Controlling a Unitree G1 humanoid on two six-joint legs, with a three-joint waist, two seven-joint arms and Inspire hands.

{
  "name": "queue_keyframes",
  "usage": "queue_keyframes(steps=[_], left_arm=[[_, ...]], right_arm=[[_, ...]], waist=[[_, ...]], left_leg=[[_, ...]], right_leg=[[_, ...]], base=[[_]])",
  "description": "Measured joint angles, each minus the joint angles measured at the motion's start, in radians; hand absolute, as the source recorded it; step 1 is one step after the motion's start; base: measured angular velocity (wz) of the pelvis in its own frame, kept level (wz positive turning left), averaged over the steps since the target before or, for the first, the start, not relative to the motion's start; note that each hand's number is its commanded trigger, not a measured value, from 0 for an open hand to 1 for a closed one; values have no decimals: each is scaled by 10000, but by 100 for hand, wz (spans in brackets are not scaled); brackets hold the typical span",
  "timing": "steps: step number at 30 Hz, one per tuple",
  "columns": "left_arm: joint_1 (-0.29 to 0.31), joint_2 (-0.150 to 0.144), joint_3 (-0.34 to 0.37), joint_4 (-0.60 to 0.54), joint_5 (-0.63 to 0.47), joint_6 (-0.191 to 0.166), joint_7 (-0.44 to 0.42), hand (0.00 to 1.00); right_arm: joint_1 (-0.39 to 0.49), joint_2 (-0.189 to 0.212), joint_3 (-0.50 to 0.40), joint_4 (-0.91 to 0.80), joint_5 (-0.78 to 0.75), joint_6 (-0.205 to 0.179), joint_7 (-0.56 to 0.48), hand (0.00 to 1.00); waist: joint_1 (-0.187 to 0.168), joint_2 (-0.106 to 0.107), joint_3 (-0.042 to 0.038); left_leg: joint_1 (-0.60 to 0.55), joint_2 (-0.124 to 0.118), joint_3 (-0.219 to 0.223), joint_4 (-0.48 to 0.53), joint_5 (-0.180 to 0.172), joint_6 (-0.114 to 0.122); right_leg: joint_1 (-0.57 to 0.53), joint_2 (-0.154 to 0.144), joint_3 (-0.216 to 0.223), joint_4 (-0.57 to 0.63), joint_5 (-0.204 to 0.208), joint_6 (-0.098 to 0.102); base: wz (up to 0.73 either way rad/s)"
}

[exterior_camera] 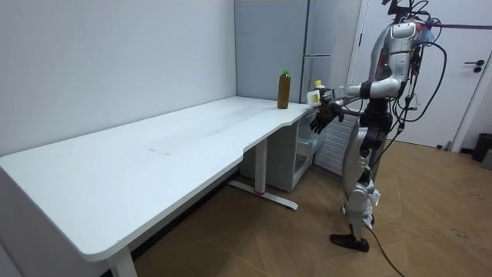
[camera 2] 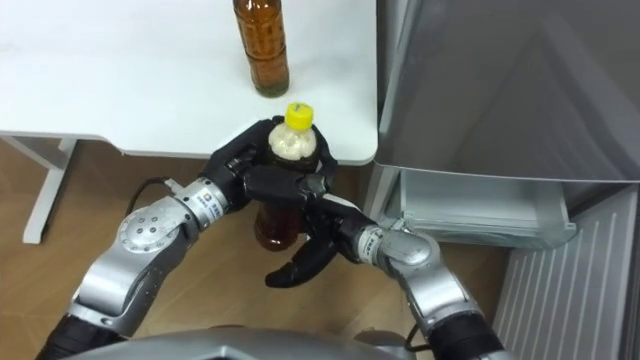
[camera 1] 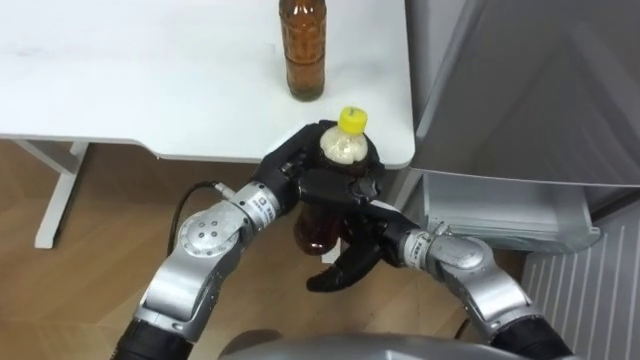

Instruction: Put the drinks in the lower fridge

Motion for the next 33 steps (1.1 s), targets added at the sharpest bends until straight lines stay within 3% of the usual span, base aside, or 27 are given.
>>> queue_keyframes(steps=[9,17,18,19,21,22,33], left_arm=[[-1,56,-217,2,167,-122,-360,100],[-2,84,-232,1,166,-399,-380,100],[-1,87,-234,1,166,-404,-388,100],[-1,93,-238,1,166,-405,-401,100],[-1,99,-235,2,163,-405,-409,100],[-2,100,-230,-4,163,-412,-409,100],[0,55,-282,-4,49,-434,-748,100]], right_arm=[[-22,-203,-54,-1,985,6,834,0],[-11,-280,-76,-1,1714,6,886,0],[-11,-314,-52,-1,1815,6,885,12],[-8,-350,-25,-1,1984,6,875,51],[1,-371,-19,-6,2213,5,873,78],[16,-373,-9,-11,2386,5,840,100],[96,-406,-32,-27,2504,5,653,100]], waist=[[-24,-50,-43],[11,-87,-42],[17,-92,-43],[8,-106,-44],[9,-116,-47],[9,-122,-52],[4,-102,-58]], left_leg=[[4,1,-7,54,1,1],[-26,6,-6,23,1,1],[-33,5,-5,22,1,1],[-36,5,-5,24,1,1],[-38,5,-3,32,1,1],[-33,5,2,43,1,1],[52,4,12,20,1,1]], right_leg=[[7,-4,12,3,0,0],[21,-2,17,21,2,-3],[14,-2,17,20,2,-3],[12,-1,16,19,2,-3],[13,-1,17,21,2,-3],[13,-1,18,19,2,-3],[40,-1,9,1,2,-2]], base=[[0],[0],[0],[0],[0],[0],[0]])
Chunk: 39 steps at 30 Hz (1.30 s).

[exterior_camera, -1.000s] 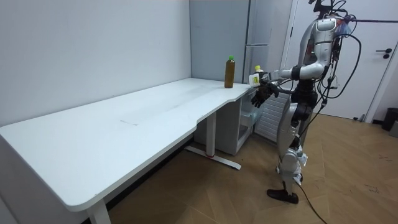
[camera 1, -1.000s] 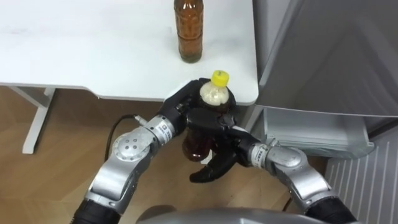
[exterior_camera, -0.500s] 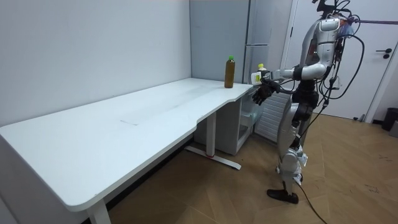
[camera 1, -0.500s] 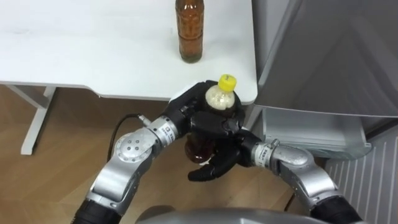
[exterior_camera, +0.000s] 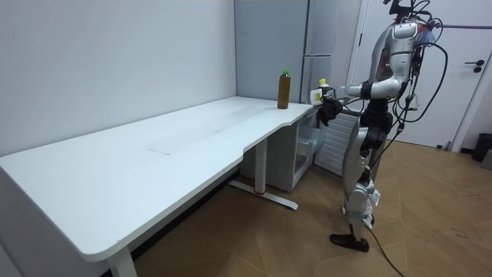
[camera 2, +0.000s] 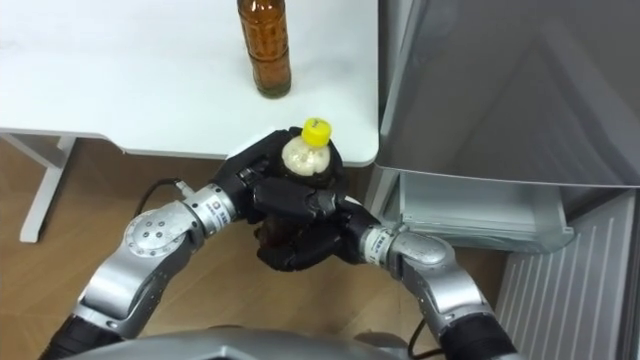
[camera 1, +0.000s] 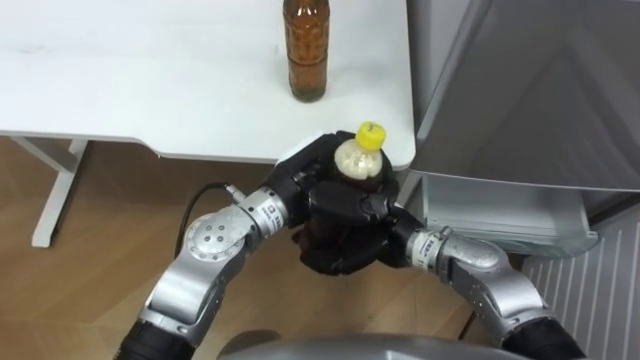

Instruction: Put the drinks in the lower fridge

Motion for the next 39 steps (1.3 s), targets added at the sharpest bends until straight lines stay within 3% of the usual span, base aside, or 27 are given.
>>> queue_keyframes(steps=[6,14,15,16,17,18,19,39], left_arm=[[0,-93,-111,0,-116,0,31,100],[31,-227,-21,0,-888,0,258,100],[31,-227,-8,0,-908,0,260,85],[35,-227,-2,1,-943,0,267,55],[39,-227,0,1,-974,0,274,41],[39,-218,14,1,-1060,0,287,11],[38,-207,24,1,-1146,0,308,0],[29,-188,56,-37,-1259,-135,476,0]], right_arm=[[24,2,8,0,144,0,-177,100],[224,57,-64,1,694,-102,-192,100],[231,58,-54,1,698,-130,-192,100],[239,59,-54,1,705,-137,-193,100],[243,59,-54,1,712,-145,-193,100],[245,58,-54,1,735,-166,-193,100],[245,56,-53,4,777,-175,-193,100],[563,52,424,337,2302,-113,-146,100]], waist=[[-10,113,-69],[-19,88,-54],[-25,77,-46],[-23,62,-35],[-23,49,-27],[-21,20,-9],[-19,-4,5],[8,19,44]], left_leg=[[17,0,-1,-10,1,0],[47,0,7,-16,1,0],[47,1,7,-16,1,0],[45,1,6,-14,1,0],[46,1,7,-13,1,0],[46,1,6,-14,1,0],[46,1,4,-11,1,0],[-75,9,-25,-7,-1,-2]], right_leg=[[8,1,-4,1,0,0],[87,0,-9,-7,0,0],[86,0,-12,-9,0,0],[88,0,-13,-9,0,0],[92,0,-13,-9,0,0],[95,0,-11,-8,0,0],[96,0,-13,-7,0,0],[-11,0,-106,-12,0,0]], base=[[0],[0],[0],[0],[0],[0],[0],[0]])
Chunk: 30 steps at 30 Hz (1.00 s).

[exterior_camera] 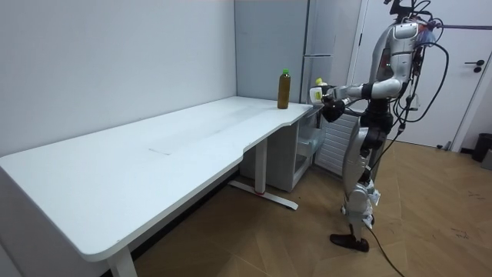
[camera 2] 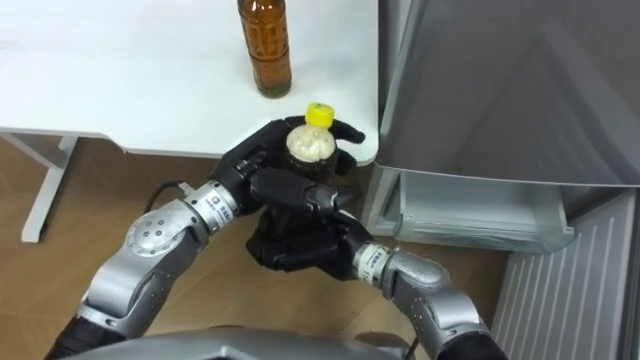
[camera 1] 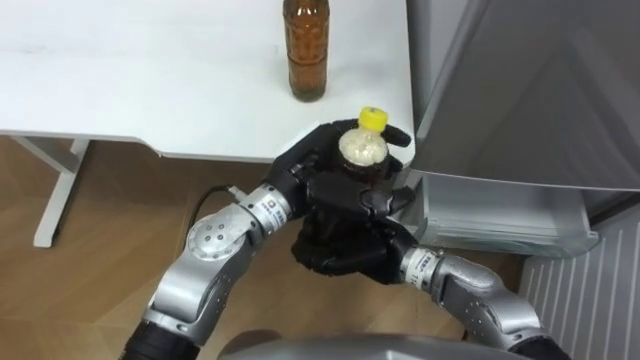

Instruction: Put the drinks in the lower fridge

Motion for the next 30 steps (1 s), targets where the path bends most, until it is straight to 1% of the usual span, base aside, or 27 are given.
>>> queue_keyframes(steps=[3,5,7,10,11,14,16,18,23,26,27,30], left_arm=[[-41,0,0,-24,13,-8,26,0],[-102,-5,-3,-32,12,-79,106,0],[-195,-26,-13,-82,8,-288,166,0],[-400,-26,1,-82,1,-497,177,0],[-456,-14,10,-87,0,-625,177,0],[-459,83,0,-382,-1,-697,159,0],[-460,141,3,-522,-4,-903,144,0],[-459,149,2,-548,-1,-989,147,0],[-459,196,15,-717,0,-1004,179,0],[-459,240,20,-1039,1,-1012,228,0],[-459,261,23,-1169,1,-1068,264,0],[-460,196,215,-1493,203,-1111,454,0]], right_arm=[[1,0,-1,126,65,0,7,100],[0,0,0,159,102,0,6,100],[0,0,6,249,146,0,4,100],[-2,5,16,444,372,-1,2,100],[-2,-9,10,528,392,-1,-1,100],[0,-62,6,546,418,-1,-2,100],[0,-65,3,546,438,-2,-3,100],[0,-63,5,547,444,-2,-2,100],[0,-111,-2,559,444,-2,-2,100],[0,-153,0,559,443,-2,-2,100],[0,-165,1,559,438,-2,-2,100],[0,-180,-17,558,446,-2,0,100]], waist=[[-16,14,-9],[-13,23,-13],[-20,51,-14],[-1,81,-8],[24,108,-10],[13,147,-2],[10,166,-5],[13,170,-3],[23,183,3],[54,207,7],[58,224,13],[83,260,12]], left_leg=[[2,2,-7,9,0,0],[0,2,-8,7,0,0],[15,0,-7,5,0,0],[26,-1,-3,-2,1,0],[31,-2,-1,-4,1,0],[31,-2,3,-14,1,0],[48,-3,11,-23,1,0],[75,-3,24,-31,1,0],[112,-3,54,-42,1,0],[127,-3,57,-38,1,0],[136,-3,56,-41,1,0],[161,-3,61,-52,1,0]], right_leg=[[-20,-2,-45,-1,0,0],[-24,-3,-58,-1,0,0],[-16,-7,-56,-2,0,0],[-10,-9,-48,-1,0,0],[-11,-9,-34,-1,0,0],[-26,-3,4,-1,0,0],[-22,-1,28,0,0,0],[-11,-1,57,0,0,0],[-8,-1,122,4,0,0],[5,-1,135,8,0,0],[9,0,141,8,0,0],[24,6,153,5,0,0]], base=[[0],[0],[0],[0],[0],[0],[0],[-2],[-1],[0],[0],[0]])
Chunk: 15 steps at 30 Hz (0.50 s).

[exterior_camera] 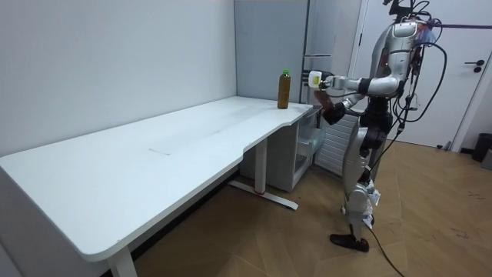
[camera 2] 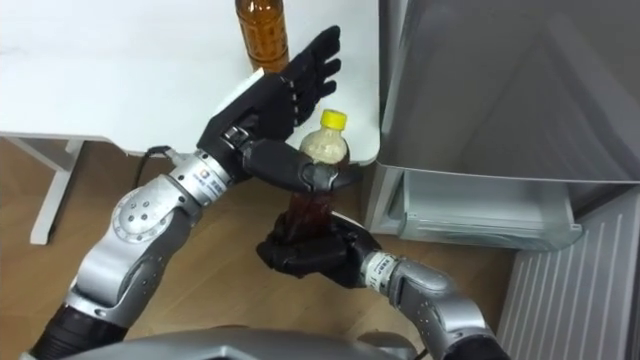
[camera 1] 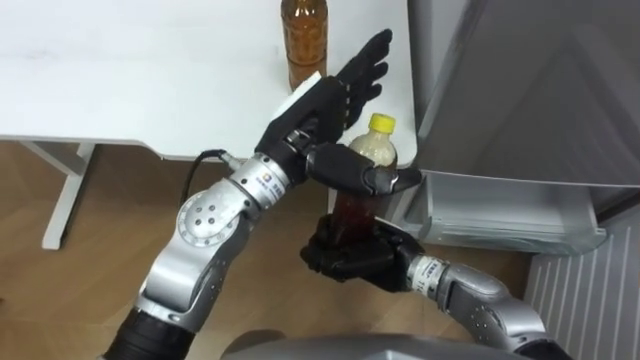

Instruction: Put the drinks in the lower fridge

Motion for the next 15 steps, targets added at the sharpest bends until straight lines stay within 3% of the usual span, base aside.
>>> queue_keyframes(steps=[8,15], left_arm=[[2,89,410,-899,1386,-218,754,0],[-3,125,1583,-1752,1699,-737,1595,0]], right_arm=[[55,-97,-208,46,55,-7,-1,100],[60,-63,-413,515,106,-136,-8,100]], waist=[[201,70,9],[214,109,-11]], left_leg=[[-38,-8,-66,-14,1,0],[-137,-43,-236,52,2,-2]], right_leg=[[-1,0,-116,-11,1,0],[70,-13,-301,-160,3,-2]], base=[[3],[7]])
